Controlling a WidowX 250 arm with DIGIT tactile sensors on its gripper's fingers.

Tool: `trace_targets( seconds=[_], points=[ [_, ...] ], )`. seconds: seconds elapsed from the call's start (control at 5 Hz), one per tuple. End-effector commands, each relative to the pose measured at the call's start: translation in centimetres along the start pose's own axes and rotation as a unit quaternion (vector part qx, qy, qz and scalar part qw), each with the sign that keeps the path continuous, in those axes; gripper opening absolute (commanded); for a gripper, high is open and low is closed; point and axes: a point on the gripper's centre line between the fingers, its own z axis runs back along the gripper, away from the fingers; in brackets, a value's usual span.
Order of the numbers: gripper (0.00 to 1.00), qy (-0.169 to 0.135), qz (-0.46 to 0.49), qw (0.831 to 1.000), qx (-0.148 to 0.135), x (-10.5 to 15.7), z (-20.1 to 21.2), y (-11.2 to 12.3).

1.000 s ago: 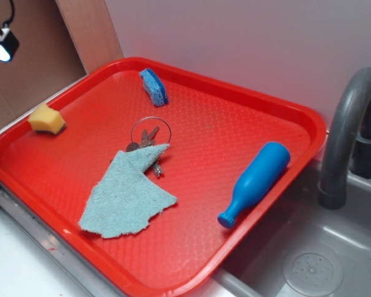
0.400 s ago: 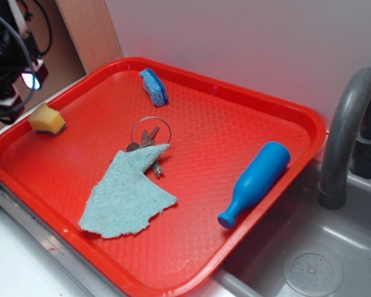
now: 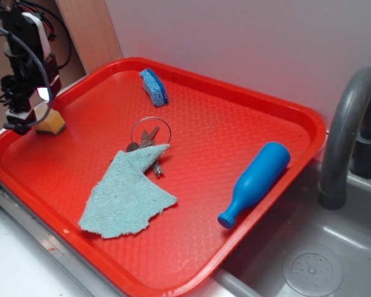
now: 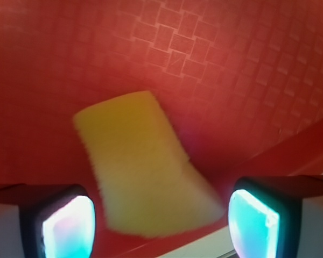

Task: Grab the green sponge.

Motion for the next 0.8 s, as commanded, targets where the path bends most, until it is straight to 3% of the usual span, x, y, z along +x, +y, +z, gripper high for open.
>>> trace_targets(
  seconds=[0.0,0.2,0.4,0.6],
  points=[
    [1.00,0.013,-0.066,0.998,0.014,2.0,-0.5,-0.1],
    [0.76,0.014,-0.064,0.998,0.004,2.4,-0.9,-0.6],
    [0.00,0.010,-0.045,0.999,0.014,2.4,0.0,-0.6],
    [0.00,0.016,0.074,0.996,0.049,2.2,2.8,-0.6]
  ],
)
